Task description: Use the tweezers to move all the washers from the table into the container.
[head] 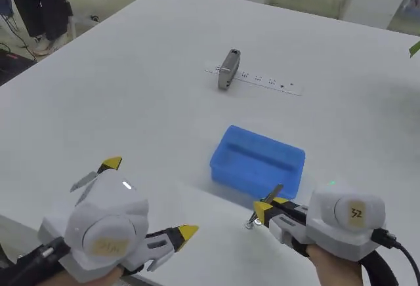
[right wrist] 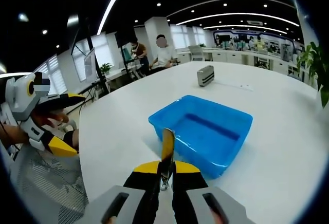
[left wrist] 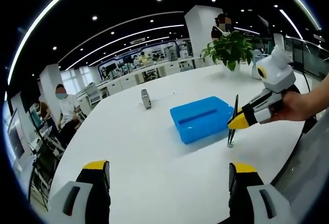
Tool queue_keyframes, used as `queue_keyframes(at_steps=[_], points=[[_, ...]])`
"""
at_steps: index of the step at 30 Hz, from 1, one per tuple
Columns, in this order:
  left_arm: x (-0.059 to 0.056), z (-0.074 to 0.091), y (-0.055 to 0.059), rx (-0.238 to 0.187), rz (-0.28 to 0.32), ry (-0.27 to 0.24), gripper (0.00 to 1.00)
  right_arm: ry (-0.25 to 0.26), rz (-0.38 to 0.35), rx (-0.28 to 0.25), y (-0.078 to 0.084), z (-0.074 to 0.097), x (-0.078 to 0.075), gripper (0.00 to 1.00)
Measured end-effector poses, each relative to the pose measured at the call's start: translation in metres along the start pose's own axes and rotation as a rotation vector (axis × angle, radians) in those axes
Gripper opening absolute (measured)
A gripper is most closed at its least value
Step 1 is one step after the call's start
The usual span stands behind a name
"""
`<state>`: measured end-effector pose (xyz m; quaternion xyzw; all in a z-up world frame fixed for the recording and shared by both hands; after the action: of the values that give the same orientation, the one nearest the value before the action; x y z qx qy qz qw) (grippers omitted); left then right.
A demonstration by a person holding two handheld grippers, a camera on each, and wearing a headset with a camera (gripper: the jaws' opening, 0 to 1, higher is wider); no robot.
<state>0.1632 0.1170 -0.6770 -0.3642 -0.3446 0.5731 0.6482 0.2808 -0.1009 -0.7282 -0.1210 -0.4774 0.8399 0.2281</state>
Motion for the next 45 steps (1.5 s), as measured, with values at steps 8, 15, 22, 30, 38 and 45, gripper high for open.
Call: queue_keyframes(at_steps=[8,15,22,30,38,45], points=[[0.0,-0.001,0.0013,0.011,-0.017,-0.003,0.99,0.006,0.049,-0.002,-0.0019,0.0,0.0053,0.04],[0.0,-0.0008,0.0016,0.011,-0.034,-0.005,0.99,0.006,0.053,-0.005,-0.0022,-0.0012,0.0075,0.05],[-0.0005,-0.0013,0.0025,0.02,-0.051,-0.007,0.99,0.011,0.055,-0.01,-0.0031,-0.0027,0.0072,0.05],[-0.0032,-0.0015,0.0039,0.029,-0.079,0.0,0.99,0.019,0.065,-0.002,-0.0024,-0.003,0.0071,0.05],[-0.0027,-0.0019,0.0045,0.033,-0.083,-0.008,0.99,0.02,0.073,-0.001,-0.003,-0.0037,0.007,0.04],[-0.0039,-0.0021,0.0048,0.036,-0.089,-0.004,0.99,0.023,0.063,-0.003,-0.001,-0.0023,0.0055,0.04]])
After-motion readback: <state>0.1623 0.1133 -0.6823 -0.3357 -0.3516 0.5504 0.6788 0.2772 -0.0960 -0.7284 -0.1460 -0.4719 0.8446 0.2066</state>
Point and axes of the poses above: the centre of the closed fingertips' face, and the gripper's own axes: z roughly backward along the fingers, x roughly to its left, y roughly out of its underside, the point moved 10 cm from there along z, roughly backward along the fingers, and after that the axes turned 13 degrees about z, right-handed, at the moved point
